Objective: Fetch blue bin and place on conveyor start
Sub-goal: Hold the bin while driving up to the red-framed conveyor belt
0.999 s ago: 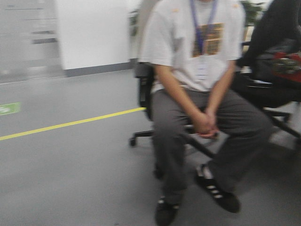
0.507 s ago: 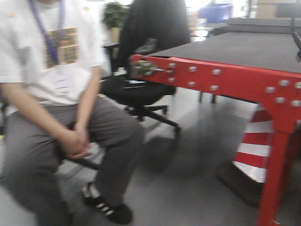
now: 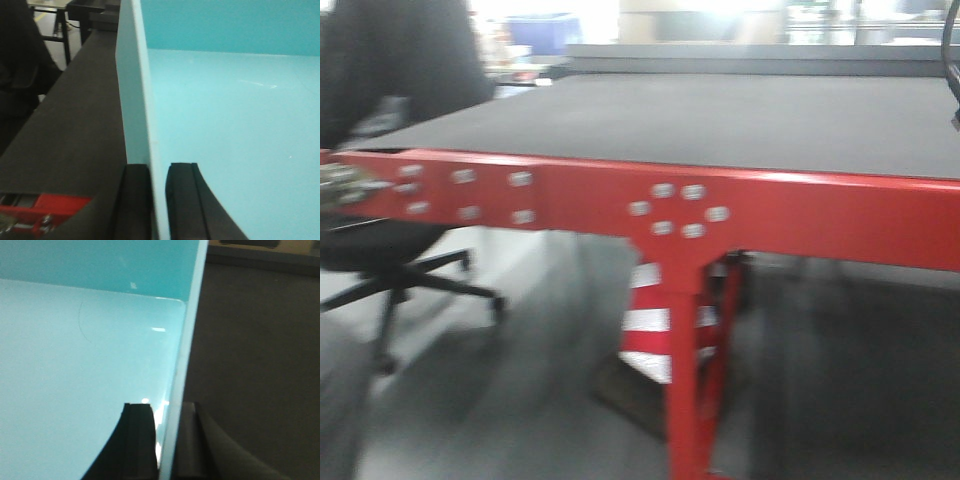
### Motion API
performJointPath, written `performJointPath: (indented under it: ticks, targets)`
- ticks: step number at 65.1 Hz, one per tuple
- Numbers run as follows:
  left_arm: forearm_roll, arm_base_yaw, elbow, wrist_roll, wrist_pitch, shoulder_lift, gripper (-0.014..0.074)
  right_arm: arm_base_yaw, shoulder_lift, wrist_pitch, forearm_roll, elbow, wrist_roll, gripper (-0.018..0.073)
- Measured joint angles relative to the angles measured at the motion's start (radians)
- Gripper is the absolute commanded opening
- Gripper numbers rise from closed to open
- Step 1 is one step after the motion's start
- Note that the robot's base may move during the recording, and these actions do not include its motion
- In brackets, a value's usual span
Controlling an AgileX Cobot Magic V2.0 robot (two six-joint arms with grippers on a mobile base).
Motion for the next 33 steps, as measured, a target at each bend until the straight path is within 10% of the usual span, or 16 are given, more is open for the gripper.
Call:
performJointPath:
  ticks: [33]
  targets:
    - [-0.004,0.000,0.000,0.000,0.000,0.000,-0.0111,-0.002,0.000,0.000,0.000,0.000,0.000,-0.0153]
